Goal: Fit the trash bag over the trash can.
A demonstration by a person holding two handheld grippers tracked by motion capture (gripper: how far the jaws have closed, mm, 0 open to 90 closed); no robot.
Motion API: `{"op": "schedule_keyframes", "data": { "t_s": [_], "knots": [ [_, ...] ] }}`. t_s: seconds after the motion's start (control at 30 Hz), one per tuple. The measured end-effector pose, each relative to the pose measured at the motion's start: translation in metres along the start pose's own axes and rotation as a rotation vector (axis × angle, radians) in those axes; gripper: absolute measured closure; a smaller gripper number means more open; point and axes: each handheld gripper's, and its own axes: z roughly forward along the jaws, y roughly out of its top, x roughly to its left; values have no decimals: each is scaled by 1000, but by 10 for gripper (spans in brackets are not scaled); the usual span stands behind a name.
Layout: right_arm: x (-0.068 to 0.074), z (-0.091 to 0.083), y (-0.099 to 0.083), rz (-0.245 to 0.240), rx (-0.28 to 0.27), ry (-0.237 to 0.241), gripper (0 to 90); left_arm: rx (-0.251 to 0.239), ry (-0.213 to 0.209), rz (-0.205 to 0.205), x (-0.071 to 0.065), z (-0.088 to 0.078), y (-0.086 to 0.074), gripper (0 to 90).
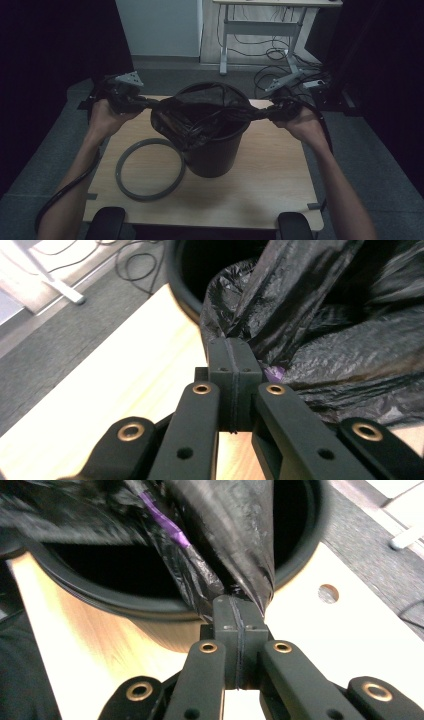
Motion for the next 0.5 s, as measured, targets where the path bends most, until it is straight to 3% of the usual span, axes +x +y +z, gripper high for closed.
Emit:
{"op": "schedule_keyframes", "data": {
  "t_s": [0.1,0.23,0.37,0.5],
  "knots": [
    [-9,-5,-8,29,4,-19,891,-4,5,-22,7,1,-2,893],
    [-16,-2,-18,51,9,-5,886,-4,-32,-33,8,8,-2,864],
    [-15,-1,-16,53,-15,11,669,-24,-27,-15,5,6,4,595],
    [-10,-6,-6,31,-44,27,507,-39,-39,13,0,-2,13,433]
  ]
}}
